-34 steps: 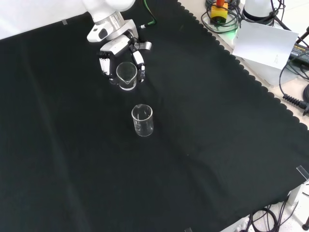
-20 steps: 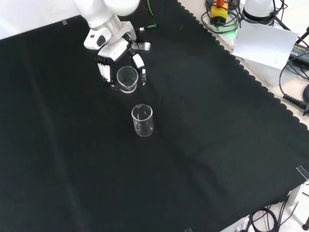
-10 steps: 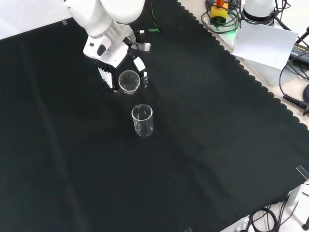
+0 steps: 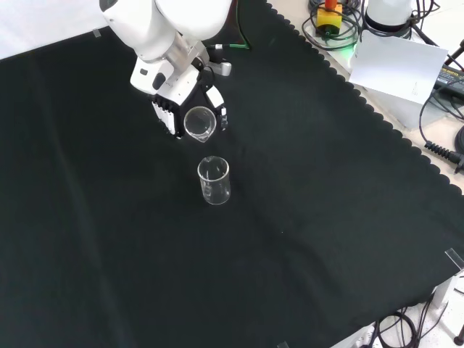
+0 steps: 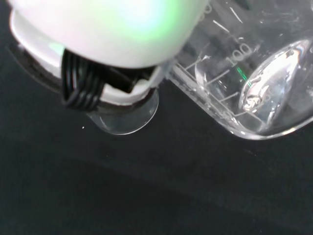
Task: Pour the water from the handheld beaker into the one on the table.
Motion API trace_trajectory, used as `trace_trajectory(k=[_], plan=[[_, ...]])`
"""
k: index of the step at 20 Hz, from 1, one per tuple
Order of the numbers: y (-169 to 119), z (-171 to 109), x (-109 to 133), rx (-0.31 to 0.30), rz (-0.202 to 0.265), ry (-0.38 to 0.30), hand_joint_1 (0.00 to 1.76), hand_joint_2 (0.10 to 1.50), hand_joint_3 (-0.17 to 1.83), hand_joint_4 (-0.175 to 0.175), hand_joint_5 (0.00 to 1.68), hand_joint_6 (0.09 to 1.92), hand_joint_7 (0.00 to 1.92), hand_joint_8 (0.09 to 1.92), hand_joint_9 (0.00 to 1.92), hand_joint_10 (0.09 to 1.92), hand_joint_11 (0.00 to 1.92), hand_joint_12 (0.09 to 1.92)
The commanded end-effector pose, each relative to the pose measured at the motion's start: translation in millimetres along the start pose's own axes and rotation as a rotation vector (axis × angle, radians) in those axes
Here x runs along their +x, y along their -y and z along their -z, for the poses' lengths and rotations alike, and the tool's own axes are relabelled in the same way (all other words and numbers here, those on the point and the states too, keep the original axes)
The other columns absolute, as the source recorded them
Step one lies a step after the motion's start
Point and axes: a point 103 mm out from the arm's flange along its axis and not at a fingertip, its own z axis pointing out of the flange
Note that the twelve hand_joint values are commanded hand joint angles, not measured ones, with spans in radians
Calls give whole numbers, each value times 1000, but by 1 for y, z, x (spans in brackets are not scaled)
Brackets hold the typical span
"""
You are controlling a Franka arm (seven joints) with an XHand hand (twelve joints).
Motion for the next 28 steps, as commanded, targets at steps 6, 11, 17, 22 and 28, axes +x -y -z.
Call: trace_trajectory(k=[6,11,17,22,28], plan=[[5,5,14,52,-37,66,1310,603,782,-175,1208,812,1267,787,1503,724,1181,768],[3,7,22,79,-42,115,1310,603,783,-175,1206,816,1265,791,1501,728,1178,765],[-1,6,32,120,-55,165,1310,603,784,-175,1205,819,1263,794,1499,732,1174,763],[-5,7,39,136,-70,203,1310,604,786,-175,1203,822,1262,797,1498,736,1172,762],[-9,9,44,169,-95,259,1310,603,788,-175,1202,825,1261,801,1496,740,1171,761]])
